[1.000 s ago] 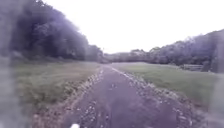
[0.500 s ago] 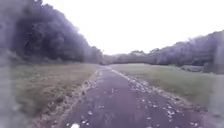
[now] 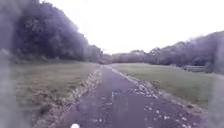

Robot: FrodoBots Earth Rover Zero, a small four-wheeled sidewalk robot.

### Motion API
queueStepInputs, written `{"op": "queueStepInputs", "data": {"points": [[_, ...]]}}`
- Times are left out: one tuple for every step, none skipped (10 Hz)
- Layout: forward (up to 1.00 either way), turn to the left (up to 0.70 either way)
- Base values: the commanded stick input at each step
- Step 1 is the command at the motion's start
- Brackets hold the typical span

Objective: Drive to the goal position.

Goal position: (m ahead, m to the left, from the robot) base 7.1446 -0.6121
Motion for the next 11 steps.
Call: {"op": "queueStepInputs", "data": {"points": [[0.7, 0.02], [0.7, 0.05], [0.7, 0.19], [0.7, 0.34], [0.7, 0.35], [0.7, 0.35], [0.7, 0.0], [0.7, 0.0], [0.7, 0.0], [0.7, 0.0], [0.7, 0.0]]}}
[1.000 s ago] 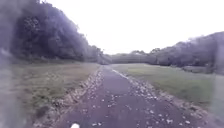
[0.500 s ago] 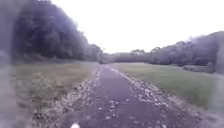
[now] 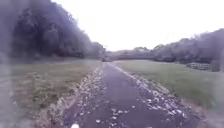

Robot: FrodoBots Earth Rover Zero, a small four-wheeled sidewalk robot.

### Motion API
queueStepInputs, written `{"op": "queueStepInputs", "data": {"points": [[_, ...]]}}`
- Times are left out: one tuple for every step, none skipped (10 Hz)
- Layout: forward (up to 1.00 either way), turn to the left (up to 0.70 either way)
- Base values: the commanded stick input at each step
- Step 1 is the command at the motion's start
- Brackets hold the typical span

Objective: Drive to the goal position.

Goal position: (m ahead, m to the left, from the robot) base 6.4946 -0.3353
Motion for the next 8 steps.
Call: {"op": "queueStepInputs", "data": {"points": [[0.7, 0.0], [0.7, 0.0], [0.7, 0.0], [0.7, 0.0], [0.7, 0.0], [0.7, 0.0], [0.7, 0.0], [0.7, 0.0]]}}
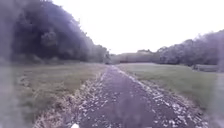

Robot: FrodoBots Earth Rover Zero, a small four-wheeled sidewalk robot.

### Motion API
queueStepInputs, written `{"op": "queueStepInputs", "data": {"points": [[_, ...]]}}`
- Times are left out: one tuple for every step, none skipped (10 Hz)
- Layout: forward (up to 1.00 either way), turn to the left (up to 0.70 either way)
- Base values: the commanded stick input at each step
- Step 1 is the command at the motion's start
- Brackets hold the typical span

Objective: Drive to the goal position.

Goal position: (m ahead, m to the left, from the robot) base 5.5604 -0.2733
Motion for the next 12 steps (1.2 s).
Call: {"op": "queueStepInputs", "data": {"points": [[0.7, 0.0], [0.7, 0.0], [0.7, 0.0], [0.7, 0.0], [0.7, 0.0], [0.7, 0.0], [0.7, 0.0], [0.7, 0.0], [0.7, 0.0], [0.7, 0.0], [0.7, 0.0], [0.7, 0.0]]}}
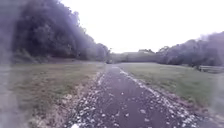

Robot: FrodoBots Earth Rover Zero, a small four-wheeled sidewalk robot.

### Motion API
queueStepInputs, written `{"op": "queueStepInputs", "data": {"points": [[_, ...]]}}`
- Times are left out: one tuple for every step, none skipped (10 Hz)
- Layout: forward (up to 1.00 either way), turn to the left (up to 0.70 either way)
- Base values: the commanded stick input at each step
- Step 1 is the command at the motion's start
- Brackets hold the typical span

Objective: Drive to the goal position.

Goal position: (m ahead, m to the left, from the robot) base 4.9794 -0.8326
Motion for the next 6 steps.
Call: {"op": "queueStepInputs", "data": {"points": [[0.7, 0.0], [0.7, 0.0], [0.7, 0.0], [0.7, 0.0], [0.7, 0.0], [0.7, 0.0]]}}
